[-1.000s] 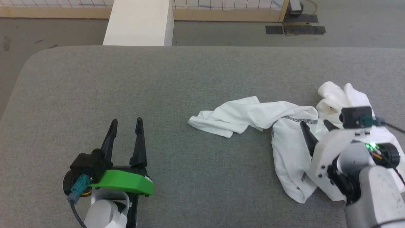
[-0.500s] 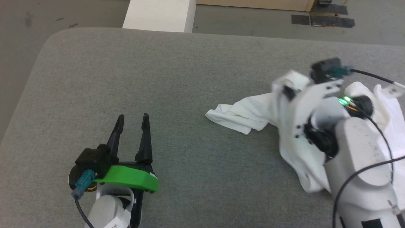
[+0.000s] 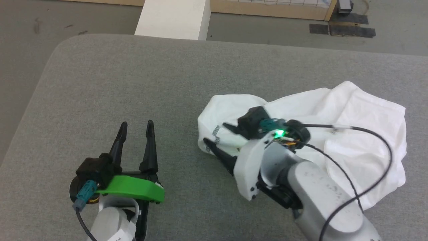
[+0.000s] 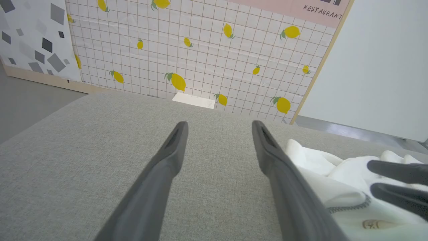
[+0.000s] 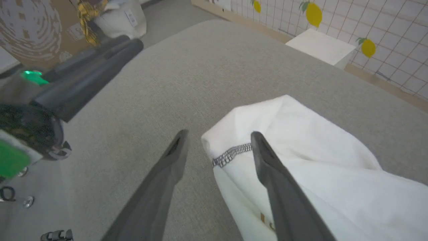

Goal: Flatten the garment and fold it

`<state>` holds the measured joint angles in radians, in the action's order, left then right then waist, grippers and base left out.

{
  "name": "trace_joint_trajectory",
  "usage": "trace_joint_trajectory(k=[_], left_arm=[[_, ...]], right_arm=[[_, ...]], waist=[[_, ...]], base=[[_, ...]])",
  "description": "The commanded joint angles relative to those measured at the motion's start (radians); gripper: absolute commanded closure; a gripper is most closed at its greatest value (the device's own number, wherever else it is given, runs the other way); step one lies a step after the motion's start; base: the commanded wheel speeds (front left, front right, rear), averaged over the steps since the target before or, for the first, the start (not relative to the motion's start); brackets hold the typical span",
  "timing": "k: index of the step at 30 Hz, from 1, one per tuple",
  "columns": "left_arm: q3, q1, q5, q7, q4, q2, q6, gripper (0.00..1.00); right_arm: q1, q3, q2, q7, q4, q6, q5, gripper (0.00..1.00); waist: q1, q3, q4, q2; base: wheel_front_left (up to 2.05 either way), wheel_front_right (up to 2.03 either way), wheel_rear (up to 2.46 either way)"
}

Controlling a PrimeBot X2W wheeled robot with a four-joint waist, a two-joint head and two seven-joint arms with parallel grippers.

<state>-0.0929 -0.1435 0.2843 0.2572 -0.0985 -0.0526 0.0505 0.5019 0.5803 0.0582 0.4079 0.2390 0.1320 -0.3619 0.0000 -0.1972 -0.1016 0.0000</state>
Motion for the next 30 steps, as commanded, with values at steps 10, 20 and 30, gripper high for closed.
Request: trace_joint_trajectory(k=[10, 20, 30], left_arm=[[0.006, 0.028, -0.018, 0.005, -0.002, 0.002, 0.008, 0.00], [-0.034, -0.009, -0.034, -0.077, -0.135, 0.002, -0.005, 0.00], [-0.042, -0.129, -0.009, -0.429, -0.278, -0.017, -0.053, 0.00]], right_arm=[[-0.316, -0.379, 0.042, -0.262, -0.296, -0.001, 0.104, 0.00], [-0.519, -0.618, -0.007, -0.339, -0.325, -0.001, 0.192, 0.00], [-0.509, -0.573, -0.008, -0.355, -0.318, -0.001, 0.122, 0.00]], waist=[[0.0000, 0.051, 0.079, 0.0000], [0.0000, 0.059, 0.176, 0.0000], [0.0000, 0.033, 0.236, 0.0000]], base=[[0.00, 0.00, 0.00], [0.00, 0.00, 0.00], [0.00, 0.00, 0.00]])
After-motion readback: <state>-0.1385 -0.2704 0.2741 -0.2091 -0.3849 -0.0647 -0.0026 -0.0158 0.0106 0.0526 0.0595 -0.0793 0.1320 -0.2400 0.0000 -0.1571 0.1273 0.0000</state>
